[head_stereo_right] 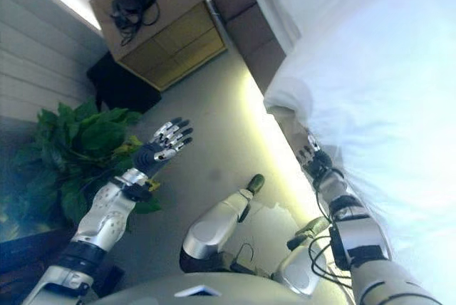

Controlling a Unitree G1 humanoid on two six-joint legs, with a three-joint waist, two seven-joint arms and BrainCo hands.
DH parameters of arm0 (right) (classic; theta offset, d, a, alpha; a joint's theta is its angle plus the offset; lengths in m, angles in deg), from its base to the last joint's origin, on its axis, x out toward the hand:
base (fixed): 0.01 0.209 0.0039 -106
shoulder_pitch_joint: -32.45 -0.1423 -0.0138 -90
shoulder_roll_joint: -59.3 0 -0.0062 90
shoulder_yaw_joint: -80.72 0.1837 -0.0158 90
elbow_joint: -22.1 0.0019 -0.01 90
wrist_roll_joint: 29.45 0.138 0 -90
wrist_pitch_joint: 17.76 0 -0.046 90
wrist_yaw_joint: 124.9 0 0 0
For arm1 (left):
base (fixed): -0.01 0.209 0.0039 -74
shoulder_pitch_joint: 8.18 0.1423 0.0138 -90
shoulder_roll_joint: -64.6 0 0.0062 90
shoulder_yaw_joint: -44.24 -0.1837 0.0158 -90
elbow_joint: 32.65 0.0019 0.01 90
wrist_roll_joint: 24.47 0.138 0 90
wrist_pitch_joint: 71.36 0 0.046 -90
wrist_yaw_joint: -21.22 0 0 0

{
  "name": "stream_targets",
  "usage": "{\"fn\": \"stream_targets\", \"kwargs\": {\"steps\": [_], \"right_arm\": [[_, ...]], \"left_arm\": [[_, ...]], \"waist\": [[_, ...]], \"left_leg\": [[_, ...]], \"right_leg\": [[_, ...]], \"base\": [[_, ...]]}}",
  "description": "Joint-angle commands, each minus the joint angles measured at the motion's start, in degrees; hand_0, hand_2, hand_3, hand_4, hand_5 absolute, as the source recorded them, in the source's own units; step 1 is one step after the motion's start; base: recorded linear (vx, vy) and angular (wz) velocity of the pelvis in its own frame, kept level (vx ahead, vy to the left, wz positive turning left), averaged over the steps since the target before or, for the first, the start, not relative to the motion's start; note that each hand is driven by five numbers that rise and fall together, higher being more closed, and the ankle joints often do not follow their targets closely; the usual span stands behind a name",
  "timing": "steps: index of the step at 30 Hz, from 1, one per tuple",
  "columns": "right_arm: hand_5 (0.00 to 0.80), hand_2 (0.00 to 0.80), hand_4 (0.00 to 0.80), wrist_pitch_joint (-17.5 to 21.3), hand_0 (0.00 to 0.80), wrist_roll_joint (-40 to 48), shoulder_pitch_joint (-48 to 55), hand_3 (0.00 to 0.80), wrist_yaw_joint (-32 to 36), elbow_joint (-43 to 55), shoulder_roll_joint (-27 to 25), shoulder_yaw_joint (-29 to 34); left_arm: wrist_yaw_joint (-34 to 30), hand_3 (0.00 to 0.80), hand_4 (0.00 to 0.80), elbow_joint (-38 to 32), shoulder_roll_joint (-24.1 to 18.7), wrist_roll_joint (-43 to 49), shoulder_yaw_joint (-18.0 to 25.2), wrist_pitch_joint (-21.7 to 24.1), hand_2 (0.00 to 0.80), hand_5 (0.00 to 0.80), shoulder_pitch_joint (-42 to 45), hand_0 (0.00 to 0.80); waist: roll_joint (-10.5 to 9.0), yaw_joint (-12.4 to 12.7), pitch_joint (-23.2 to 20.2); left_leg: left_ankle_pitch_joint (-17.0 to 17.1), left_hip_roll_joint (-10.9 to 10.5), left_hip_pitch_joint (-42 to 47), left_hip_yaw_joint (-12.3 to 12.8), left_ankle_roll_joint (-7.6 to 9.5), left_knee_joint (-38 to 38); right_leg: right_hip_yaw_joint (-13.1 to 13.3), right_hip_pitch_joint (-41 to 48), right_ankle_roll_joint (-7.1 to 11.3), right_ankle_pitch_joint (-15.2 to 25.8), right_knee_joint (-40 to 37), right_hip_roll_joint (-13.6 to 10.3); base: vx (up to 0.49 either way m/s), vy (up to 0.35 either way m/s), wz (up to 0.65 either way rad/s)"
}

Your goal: Make the bed neatly

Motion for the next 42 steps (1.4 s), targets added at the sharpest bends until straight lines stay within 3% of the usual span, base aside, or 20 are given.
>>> {"fn": "stream_targets", "kwargs": {"steps": [1, 2, 5, 9, 12, 15, 18, 20, 22, 25, 28, 30, 33, 38, 42], "right_arm": [[0.000, 0.000, 0.000, 3.0, 0.000, 4.2, 4.5, 0.000, 6.0, 2.3, -1.2, 1.6], [0.000, 0.000, 0.000, 4.0, 0.000, 5.8, 6.7, 0.000, 7.7, 2.8, -1.3, 2.4], [0.000, 0.000, 0.000, 6.3, 0.000, 9.3, 12.2, 0.000, 12.3, 5.6, -0.4, 4.1], [0.000, 0.000, 0.000, 13.4, 0.000, 13.5, 21.5, 0.000, 12.2, 20.7, 1.9, 4.7], [0.000, 0.000, 0.000, 18.9, 0.000, 10.4, 29.7, 0.000, 11.5, 34.3, 4.2, 6.4], [0.000, 0.000, 0.000, 21.9, 0.000, 4.8, 33.5, 0.000, 10.6, 39.5, 5.5, 7.5], [0.000, 0.000, 0.000, 20.3, 0.000, 2.1, 34.8, 0.000, 9.0, 41.5, 7.0, 6.7], [0.000, 0.000, 0.000, 17.7, 0.000, 0.8, 35.0, 0.000, 7.6, 41.5, 7.7, 5.6], [0.000, 0.000, 0.000, 15.9, 0.000, 1.1, 35.3, 0.000, 8.2, 40.4, 8.0, 4.3], [0.000, 0.000, 0.000, 13.4, 0.000, 0.8, 35.4, 0.000, 7.7, 37.6, 7.9, 3.0], [0.000, 0.000, 0.000, 13.0, 0.000, -1.8, 36.9, 0.000, 6.4, 37.0, 6.8, 1.9], [0.000, 0.000, 0.000, 11.7, 0.000, -2.5, 37.2, 0.000, 5.3, 38.3, 5.7, 1.1], [0.000, 0.000, 0.000, 10.7, 0.000, -3.1, 37.2, 0.000, 4.3, 39.6, 5.1, -0.1], [0.000, 0.000, 0.000, 10.7, 0.000, -3.6, 38.4, 0.000, 2.6, 43.4, 5.1, -0.6], [0.000, 0.000, 0.000, 10.1, 0.000, -3.1, 39.6, 0.000, 3.4, 44.3, 4.9, -0.3]], "left_arm": [[3.2, 0.000, 0.000, -0.5, -0.2, 2.8, 1.8, 5.8, 0.000, 0.000, -1.5, 0.000], [3.9, 0.000, 0.000, -0.1, -0.2, 3.0, 1.7, 6.1, 0.000, 0.000, -1.6, 0.000], [4.8, 0.000, 0.000, 1.2, 0.7, 3.5, 2.2, 6.4, 0.000, 0.000, -0.8, 0.000], [6.4, 0.000, 0.000, 3.6, 2.4, 4.7, 2.5, 7.5, 0.000, 0.000, 1.6, 0.000], [6.6, 0.000, 0.000, 5.9, 3.8, 5.6, 4.3, 8.5, 0.000, 0.000, 4.9, 0.000], [6.4, 0.000, 0.000, 6.4, 4.9, 6.1, 6.1, 7.3, 0.000, 0.000, 8.1, 0.000], [6.9, 0.000, 0.000, 7.6, 5.6, 8.0, 6.7, 6.4, 0.000, 0.000, 10.6, 0.000], [7.4, 0.000, 0.000, 8.0, 5.8, 8.3, 7.7, 5.8, 0.000, 0.000, 12.5, 0.000], [8.6, 0.000, 0.000, 8.5, 5.5, 7.9, 7.8, 6.2, 0.000, 0.000, 13.5, 0.000], [9.1, 0.000, 0.000, 9.8, 5.8, 5.4, 8.8, 3.8, 0.000, 0.000, 12.6, 0.000], [8.4, 0.000, 0.000, 10.0, 6.4, 6.0, 8.6, 3.3, 0.000, 0.000, 12.8, 0.000], [8.4, 0.000, 0.000, 10.2, 7.1, 6.2, 8.3, 3.6, 0.000, 0.000, 13.5, 0.000], [8.1, 0.000, 0.000, 11.1, 7.6, 5.3, 8.6, 3.6, 0.000, 0.000, 14.7, 0.000], [7.6, 0.000, 0.000, 11.3, 8.8, 4.2, 9.0, 3.0, 0.000, 0.000, 15.4, 0.000], [7.9, 0.000, 0.000, 10.9, 8.5, 4.5, 9.8, 0.9, 0.000, 0.000, 15.3, 0.000]], "waist": [[0.39, -2.6, -0.3], [0.07, -3.4, -0.2], [-1.22, -5.9, -1.0], [-3.15, -9.5, -2.5], [-4.76, -12.7, -4.9], [-5.66, -14.3, -8.0], [-6.44, -15.0, -10.4], [-6.88, -15.3, -11.8], [-7.09, -15.5, -12.6], [-7.78, -16.4, -14.1], [-8.62, -16.9, -14.9], [-9.06, -17.0, -14.3], [-8.77, -16.7, -13.2], [-5.80, -15.6, -13.4], [-3.83, -15.2, -14.3]], "left_leg": [[1.7, 2.8, -0.9, 5.5, 0.02, -2.9], [3.0, 3.1, -1.2, 6.3, 0.27, -3.3], [3.0, 4.5, 0.8, 7.8, 0.11, -5.1], [2.4, 6.0, 4.6, 10.0, -0.01, -7.2], [1.5, 6.9, 8.5, 11.9, 0.13, -9.0], [0.9, 7.4, 12.0, 13.1, 0.30, -10.8], [-0.1, 7.7, 14.8, 13.9, 0.76, -10.7], [-0.7, 8.4, 16.8, 15.1, 0.82, -10.9], [-1.1, 9.7, 18.6, 16.6, 0.08, -11.4], [0.5, 12.1, 19.0, 18.5, -1.39, -11.3], [0.7, 14.2, 17.4, 18.2, -3.00, -7.7], [1.2, 15.2, 14.8, 16.5, -3.27, 0.3], [5.6, 15.2, 10.6, 13.7, -3.14, 5.7], [16.4, 17.9, 9.3, 10.8, -6.18, -9.9], [20.4, 19.5, 8.5, 9.8, -7.69, -16.8]], "right_leg": [[2.7, 0.3, 2.46, 0.8, 4.3, 0.1], [2.5, -0.1, 1.76, 2.2, 3.5, 0.3], [3.8, 0.3, 1.63, 2.2, 2.2, 1.7], [5.6, 1.4, 1.64, 2.5, 0.9, 2.7], [7.6, 2.9, 1.80, 2.3, -0.1, 3.8], [9.2, 4.6, 1.96, 1.8, -1.2, 4.6], [10.1, 5.0, 2.08, 1.8, 1.6, 5.2], [9.4, 4.1, 2.18, 2.2, 3.2, 6.2], [9.7, 6.4, 0.98, -0.3, -0.4, 8.9], [10.6, 8.7, -1.00, -0.9, -3.6, 12.0], [10.5, 10.0, -2.89, -1.1, -5.3, 13.8], [11.1, 10.3, -4.50, -2.0, -4.6, 14.7], [12.1, 10.7, -6.25, -3.4, -3.3, 16.6], [12.3, 13.0, -6.26, -7.1, -1.5, 17.8], [12.5, 15.1, -6.65, -11.1, 1.5, 17.1]], "base": [[-0.167, -0.030, -0.28], [-0.159, -0.026, -0.26], [-0.096, -0.035, -0.27], [-0.033, -0.021, -0.33], [0.026, -0.005, -0.32], [0.077, -0.029, -0.42], [0.094, -0.081, -0.40], [0.077, -0.177, -0.42], [0.041, -0.275, -0.84], [0.011, -0.316, -0.51], [-0.009, -0.284, -0.12], [-0.023, -0.239, -0.11], [0.021, -0.152, -0.27], [0.143, 0.067, -0.39], [0.266, 0.100, -0.24]]}}
